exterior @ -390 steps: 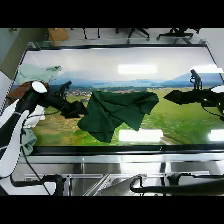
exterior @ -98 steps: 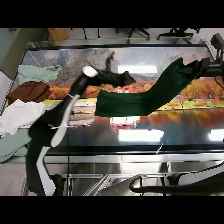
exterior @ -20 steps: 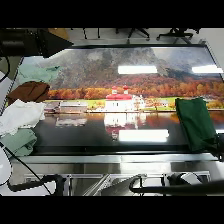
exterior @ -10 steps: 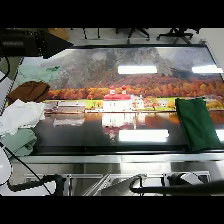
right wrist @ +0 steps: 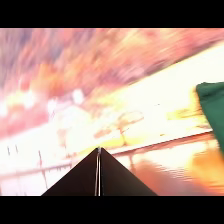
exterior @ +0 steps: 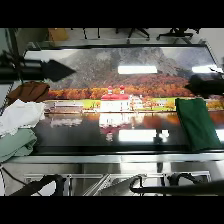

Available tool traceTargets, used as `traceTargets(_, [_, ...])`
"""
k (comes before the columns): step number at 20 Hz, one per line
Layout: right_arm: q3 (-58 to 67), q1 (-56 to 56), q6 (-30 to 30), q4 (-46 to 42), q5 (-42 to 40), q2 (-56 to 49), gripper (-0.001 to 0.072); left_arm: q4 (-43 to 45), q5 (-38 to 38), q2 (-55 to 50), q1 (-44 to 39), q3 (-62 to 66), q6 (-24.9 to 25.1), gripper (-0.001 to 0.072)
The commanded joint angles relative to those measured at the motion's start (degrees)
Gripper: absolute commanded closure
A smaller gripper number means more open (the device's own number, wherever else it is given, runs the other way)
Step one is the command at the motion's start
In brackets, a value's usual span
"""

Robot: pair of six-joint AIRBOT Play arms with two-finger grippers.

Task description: Fold the shirts.

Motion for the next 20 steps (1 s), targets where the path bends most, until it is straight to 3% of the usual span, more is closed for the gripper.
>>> traceTargets(1, [-2.3,18.3,3.4,-11.0,-1.9,-1.2,0.0697,5.9,3.2,7.8,-0.3,-18.7,2.4,0.0693])
traceTargets(7, [-11.4,25.9,3.9,-11.0,-1.9,-1.0,0.0697,5.8,8.2,15.4,-0.3,-33.0,2.5,0.0692])
traceTargets(20, [-11.6,26.0,3.9,-10.2,-1.6,-1.2,0.0696,5.7,10.0,18.2,-0.3,-33.5,2.2,0.0690])
